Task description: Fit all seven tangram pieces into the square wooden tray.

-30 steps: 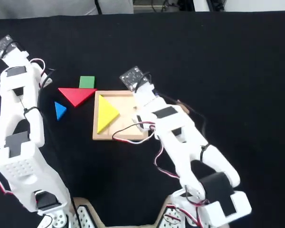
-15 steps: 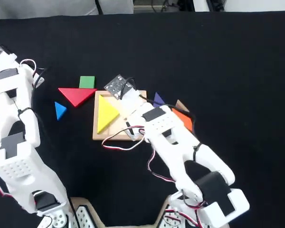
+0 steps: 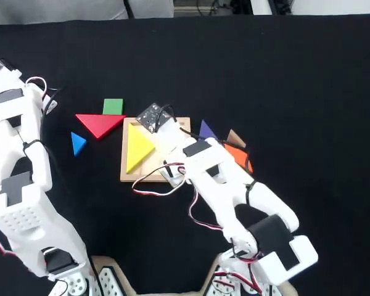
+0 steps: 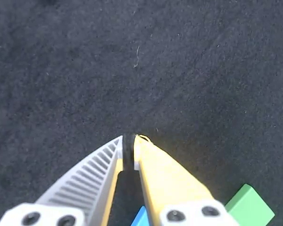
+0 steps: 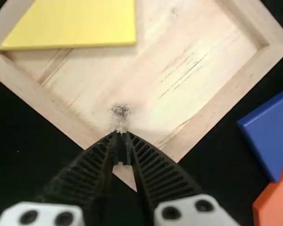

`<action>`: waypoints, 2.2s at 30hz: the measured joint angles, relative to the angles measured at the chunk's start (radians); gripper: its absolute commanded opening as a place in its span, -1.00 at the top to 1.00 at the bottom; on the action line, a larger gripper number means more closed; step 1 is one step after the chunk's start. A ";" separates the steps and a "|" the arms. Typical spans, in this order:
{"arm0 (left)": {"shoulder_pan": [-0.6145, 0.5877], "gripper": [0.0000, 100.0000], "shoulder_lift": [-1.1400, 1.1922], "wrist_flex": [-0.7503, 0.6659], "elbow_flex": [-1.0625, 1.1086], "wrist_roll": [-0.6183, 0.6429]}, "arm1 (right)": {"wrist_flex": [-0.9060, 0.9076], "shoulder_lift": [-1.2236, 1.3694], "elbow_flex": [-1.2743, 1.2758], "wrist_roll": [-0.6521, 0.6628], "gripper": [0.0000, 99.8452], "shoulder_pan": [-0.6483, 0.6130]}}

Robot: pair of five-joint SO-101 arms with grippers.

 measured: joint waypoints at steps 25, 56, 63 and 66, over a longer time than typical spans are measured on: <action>0.000 0.89 0.000 0.000 0.000 0.000 | 0.126 0.008 -0.014 0.107 0.98 0.103; 0.345 0.72 0.000 0.713 -0.376 -1.697 | -0.311 -0.519 0.400 0.032 0.98 0.270; 0.342 0.71 0.000 0.709 -0.322 -1.780 | -0.311 -0.519 0.400 0.032 0.98 0.270; 0.338 0.52 0.000 0.680 -0.267 -1.804 | -0.311 -0.519 0.400 0.032 0.98 0.270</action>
